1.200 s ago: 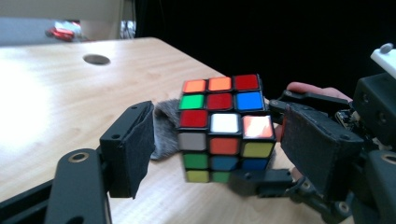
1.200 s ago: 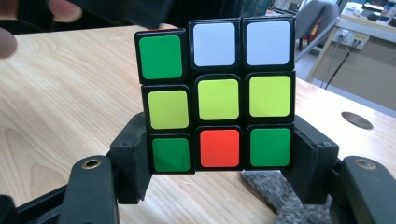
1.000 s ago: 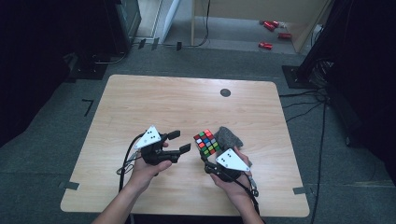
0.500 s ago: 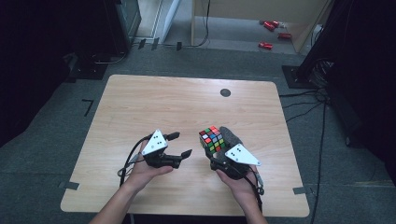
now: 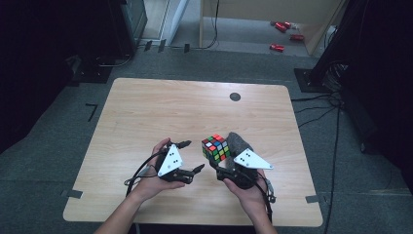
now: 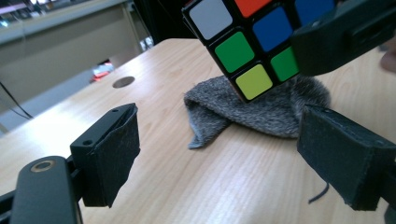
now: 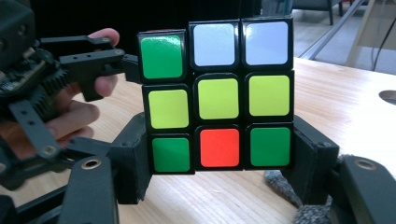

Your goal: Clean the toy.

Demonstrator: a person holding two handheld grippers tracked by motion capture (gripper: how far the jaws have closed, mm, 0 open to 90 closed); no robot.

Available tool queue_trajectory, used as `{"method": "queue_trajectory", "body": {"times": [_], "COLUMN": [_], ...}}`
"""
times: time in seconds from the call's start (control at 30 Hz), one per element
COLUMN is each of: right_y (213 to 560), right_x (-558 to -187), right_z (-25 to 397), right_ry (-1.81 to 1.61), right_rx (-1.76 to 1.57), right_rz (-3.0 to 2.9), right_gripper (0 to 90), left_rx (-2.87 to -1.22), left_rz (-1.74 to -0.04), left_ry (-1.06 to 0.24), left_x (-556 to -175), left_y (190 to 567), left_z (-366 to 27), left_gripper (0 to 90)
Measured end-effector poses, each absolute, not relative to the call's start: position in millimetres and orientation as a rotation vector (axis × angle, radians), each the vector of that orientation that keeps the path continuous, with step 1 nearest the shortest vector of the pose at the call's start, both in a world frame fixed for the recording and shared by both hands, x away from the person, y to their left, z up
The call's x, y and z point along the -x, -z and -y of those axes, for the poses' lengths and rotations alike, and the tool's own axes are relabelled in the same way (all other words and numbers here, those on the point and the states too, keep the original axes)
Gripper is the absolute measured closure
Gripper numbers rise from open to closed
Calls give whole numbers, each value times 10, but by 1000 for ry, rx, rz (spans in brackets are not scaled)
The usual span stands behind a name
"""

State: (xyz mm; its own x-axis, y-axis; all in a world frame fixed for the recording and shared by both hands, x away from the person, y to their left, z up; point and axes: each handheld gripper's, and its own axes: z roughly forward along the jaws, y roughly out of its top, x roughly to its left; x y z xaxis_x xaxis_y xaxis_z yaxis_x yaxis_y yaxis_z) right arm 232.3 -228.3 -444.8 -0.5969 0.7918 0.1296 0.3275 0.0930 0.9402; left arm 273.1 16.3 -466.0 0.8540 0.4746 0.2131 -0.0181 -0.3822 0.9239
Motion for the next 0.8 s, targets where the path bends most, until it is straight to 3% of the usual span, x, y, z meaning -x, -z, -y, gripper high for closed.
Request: {"method": "queue_trajectory", "body": {"times": [0.53,0.8], "right_y": [4479,4510], "right_x": [-2306,-2324], "right_z": [2133,2100], "right_ry": [-1525,-1519], "right_rx": [-1104,-1131], "right_rz": [-2080,-2128], "right_gripper": [344,343], "left_rx": [-1917,-1910], "left_rz": [-216,-158], "left_ry": [-749,-770], "left_x": [-2655,-2641], "left_y": [4741,4773], "left_z": [-80,-66], "left_gripper": [142,143]}}
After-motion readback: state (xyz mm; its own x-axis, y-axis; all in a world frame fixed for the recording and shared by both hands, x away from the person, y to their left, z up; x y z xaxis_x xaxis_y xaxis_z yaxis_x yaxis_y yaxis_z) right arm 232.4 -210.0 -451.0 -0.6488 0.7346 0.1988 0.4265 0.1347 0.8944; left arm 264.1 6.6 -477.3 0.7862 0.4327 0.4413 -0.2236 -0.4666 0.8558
